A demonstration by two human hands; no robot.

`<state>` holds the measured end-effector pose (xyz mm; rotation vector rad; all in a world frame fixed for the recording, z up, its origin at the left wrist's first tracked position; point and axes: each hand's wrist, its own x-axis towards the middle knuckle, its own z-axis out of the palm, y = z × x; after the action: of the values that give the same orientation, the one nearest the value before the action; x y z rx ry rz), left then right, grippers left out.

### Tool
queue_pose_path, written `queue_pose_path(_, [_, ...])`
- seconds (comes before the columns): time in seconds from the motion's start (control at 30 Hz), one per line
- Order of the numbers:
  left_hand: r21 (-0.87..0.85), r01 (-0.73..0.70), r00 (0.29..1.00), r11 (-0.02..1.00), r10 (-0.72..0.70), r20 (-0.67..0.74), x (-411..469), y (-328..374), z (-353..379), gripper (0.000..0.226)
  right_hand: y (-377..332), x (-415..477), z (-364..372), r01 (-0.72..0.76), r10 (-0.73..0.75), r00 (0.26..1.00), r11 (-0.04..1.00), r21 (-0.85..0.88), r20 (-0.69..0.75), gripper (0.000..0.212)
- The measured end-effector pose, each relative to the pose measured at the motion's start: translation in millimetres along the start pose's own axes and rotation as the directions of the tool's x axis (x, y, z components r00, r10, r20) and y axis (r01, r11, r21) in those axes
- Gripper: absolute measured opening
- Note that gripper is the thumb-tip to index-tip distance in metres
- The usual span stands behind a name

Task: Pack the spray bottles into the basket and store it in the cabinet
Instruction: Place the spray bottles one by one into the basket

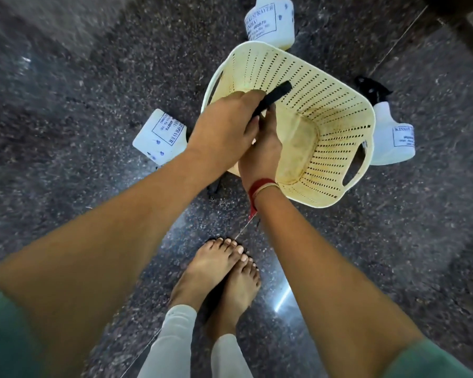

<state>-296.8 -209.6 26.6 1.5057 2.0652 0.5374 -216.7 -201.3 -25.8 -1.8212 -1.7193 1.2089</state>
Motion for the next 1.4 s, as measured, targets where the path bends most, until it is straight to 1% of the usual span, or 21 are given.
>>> queue_pose_path(0.33, [-0.031, -0.11, 0.994, 0.993, 0.111, 0.012, -0.3, -17.9, 1.5, 0.038, 3.8, 4.7, -11.8, -0.069, 0.065, 0.995, 0.996, 0.058, 0.074, 0.051])
queue_pose_path(0.47, [-0.009, -0.106, 0.994, 0.994, 0.107, 0.03, -14.1, -19.1, -0.5, 0.042, 1.7, 5.7, -13.8, -0.098, 0.093, 0.99, 0.994, 0.041, 0.107, 0.061])
queue_pose_path(0.5, [-0.019, -0.132, 0.991, 0.991, 0.131, -0.025, -11.2, -26.3, -7.0, 0.045, 0.6, 7.3, -14.3, -0.121, 0.112, 0.985, 0.991, 0.061, 0.132, 0.069])
queue_pose_path(0.57, [-0.007, -0.216, 0.938, 0.976, 0.206, -0.279, -9.5, -53.1, -10.8, 0.049, -2.2, 8.9, -16.1, -0.189, 0.16, 0.969, 0.971, 0.144, 0.191, 0.093])
queue_pose_path(0.63, [0.05, -0.149, 0.888, 0.988, 0.156, -0.432, -36.9, -78.6, 14.7, 0.047, -3.2, 6.3, -20.5, -0.203, 0.171, 0.964, 0.968, 0.147, 0.205, 0.107])
queue_pose_path(0.67, [0.123, -0.128, 0.946, 0.984, 0.158, -0.282, -65.9, -84.3, 41.7, 0.045, -2.6, 3.0, -22.9, -0.2, 0.172, 0.967, 0.97, 0.138, 0.187, 0.108])
queue_pose_path(0.7, [0.208, -0.149, 0.986, 0.967, 0.13, 0.103, -102.9, -80.4, 73.3, 0.045, -2.2, -2.2, -25.0, -0.205, 0.183, 0.97, 0.97, 0.13, 0.159, 0.107])
queue_pose_path(0.73, [0.291, -0.211, 0.863, 0.933, 0.039, 0.503, -145.1, -74.6, 108.4, 0.045, -1.0, -8.4, -26.4, -0.21, 0.194, 0.972, 0.97, 0.123, 0.129, 0.105])
queue_pose_path(0.8, [0.295, -0.348, 0.6, 0.89, -0.03, 0.799, -205.3, -67.6, 160.6, 0.047, 2.5, -22.6, -27.6, -0.194, 0.187, 0.98, 0.976, 0.097, 0.075, 0.1])
queue_pose_path(0.83, [0.205, -0.329, 0.547, 0.922, 0.009, 0.837, -219.4, -55.8, 176.5, 0.048, 4.4, -28.6, -26.9, -0.174, 0.171, 0.984, 0.981, 0.083, 0.047, 0.098])
queue_pose_path(0.9, [0.171, -0.383, 0.576, 0.908, 0.09, 0.813, -206.3, -76.8, 165.6, 0.05, 7.0, -37.0, -24.5, -0.14, 0.14, 0.99, 0.988, 0.06, 0.001, 0.093])
queue_pose_path(0.93, [0.291, -0.373, 0.667, 0.881, 0.037, 0.744, -181.4, -98.3, 143.5, 0.056, 8.1, -39.6, -23.8, -0.127, 0.127, 0.992, 0.991, 0.046, -0.019, 0.091])
queue_pose_path(1.0, [0.523, -0.322, 0.886, 0.789, 0.056, 0.461, -107.9, -149.5, 73.9, 0.104, 10.0, -42.4, -23.6, -0.1, 0.101, 0.993, 0.995, 0.018, -0.064, 0.088])
queue_pose_path(1.03, [0.669, -0.271, 0.938, 0.692, 0.032, 0.346, -86.6, -165.5, 42.8, 0.125, 10.4, -43.2, -23.1, -0.09, 0.091, 0.993, 0.996, 0.009, -0.081, 0.087])
queue_pose_path(1.1, [0.829, -0.202, 0.965, 0.522, -0.039, 0.26, -67.3, -168.3, 22.5, 0.126, 10.2, -44.1, -21.5, -0.08, 0.08, 0.993, 0.997, -0.005, -0.089, 0.086])
queue_pose_path(1.17, [0.842, -0.23, 0.931, 0.488, -0.143, 0.337, -39.4, -149.7, 14.4, 0.103, 10.3, -44.3, -21.0, -0.069, 0.068, 0.995, 0.998, -0.012, -0.079, 0.085])
queue_pose_path(1.2, [0.806, -0.204, 0.944, 0.555, -0.106, 0.312, -31.9, -153.7, 8.2, 0.094, 10.3, -44.3, -20.8, -0.066, 0.065, 0.995, 0.998, -0.013, -0.072, 0.085])
queue_pose_path(1.27, [0.812, -0.174, 0.922, 0.557, -0.198, 0.333, -55.1, -139.7, 23.8, 0.084, 9.7, -43.9, -20.9, -0.06, 0.059, 0.996, 0.998, -0.023, -0.066, 0.085])
queue_pose_path(1.3, [0.759, -0.247, 0.899, 0.602, -0.15, 0.411, -67.3, -131.5, 39.3, 0.079, 9.5, -44.1, -20.9, -0.055, 0.053, 0.996, 0.998, -0.031, -0.065, 0.084])
queue_pose_path(1.37, [0.606, -0.387, 0.692, 0.695, -0.216, 0.689, -102.0, -116.7, 83.4, 0.062, 8.9, -45.6, -20.6, -0.036, 0.033, 0.998, 0.998, -0.043, -0.062, 0.082])
queue_pose_path(1.4, [0.582, -0.367, 0.64, 0.726, -0.257, 0.724, -92.6, -113.8, 96.2, 0.063, 8.6, -46.2, -20.7, -0.03, 0.027, 0.998, 0.998, -0.047, -0.058, 0.082])
